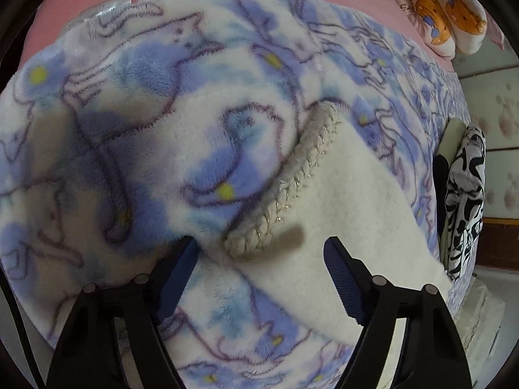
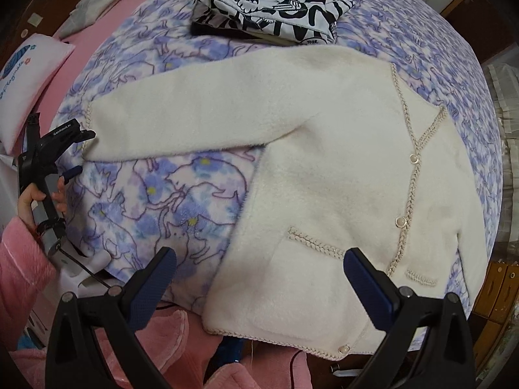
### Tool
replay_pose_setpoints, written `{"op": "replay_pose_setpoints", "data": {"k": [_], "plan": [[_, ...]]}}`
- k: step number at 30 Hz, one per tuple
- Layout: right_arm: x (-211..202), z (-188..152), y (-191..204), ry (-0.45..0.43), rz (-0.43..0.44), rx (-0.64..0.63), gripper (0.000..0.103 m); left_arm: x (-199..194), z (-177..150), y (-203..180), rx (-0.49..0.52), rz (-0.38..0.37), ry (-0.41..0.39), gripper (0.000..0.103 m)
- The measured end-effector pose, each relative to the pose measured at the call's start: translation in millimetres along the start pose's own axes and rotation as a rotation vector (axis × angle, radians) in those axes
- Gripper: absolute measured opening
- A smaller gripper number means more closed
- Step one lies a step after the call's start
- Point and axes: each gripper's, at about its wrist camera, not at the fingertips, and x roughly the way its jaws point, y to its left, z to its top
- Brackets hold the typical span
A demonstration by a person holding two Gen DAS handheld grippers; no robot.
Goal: Fold large clothes
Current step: 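Reach the left tool to the cardigan sleeve cuff and grasp it, then lift the sleeve cuff with the left tool and fold it across the cardigan body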
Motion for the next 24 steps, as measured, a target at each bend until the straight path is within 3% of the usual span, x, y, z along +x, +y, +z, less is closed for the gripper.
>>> {"op": "replay_pose_setpoints", "data": {"k": [3,4,8,15,24], "plan": [[5,2,-3,0.01,-0.008,0.011,0.103,6,1,2,-0.007,0.029,0.009,0.058],[6,2,-3,0.012,-0.005,0.016,0.103,9,2,2,-0.001,0.052,0.015,0.047],[10,1,-4,0.006,0.009,0.024,0.103,2,3,5,-0.002,0.018,0.011,0.022],[3,-12,-11,-0.044,0.045,0.043,0.103,-27,0,-9,0.037,-0.036,-0.031,0.014],[-10,-39,-57,-0.134,0.125,0.151,0.103,-100,-36,-93,0.199,-0.108,-0.157,0.013]]}}
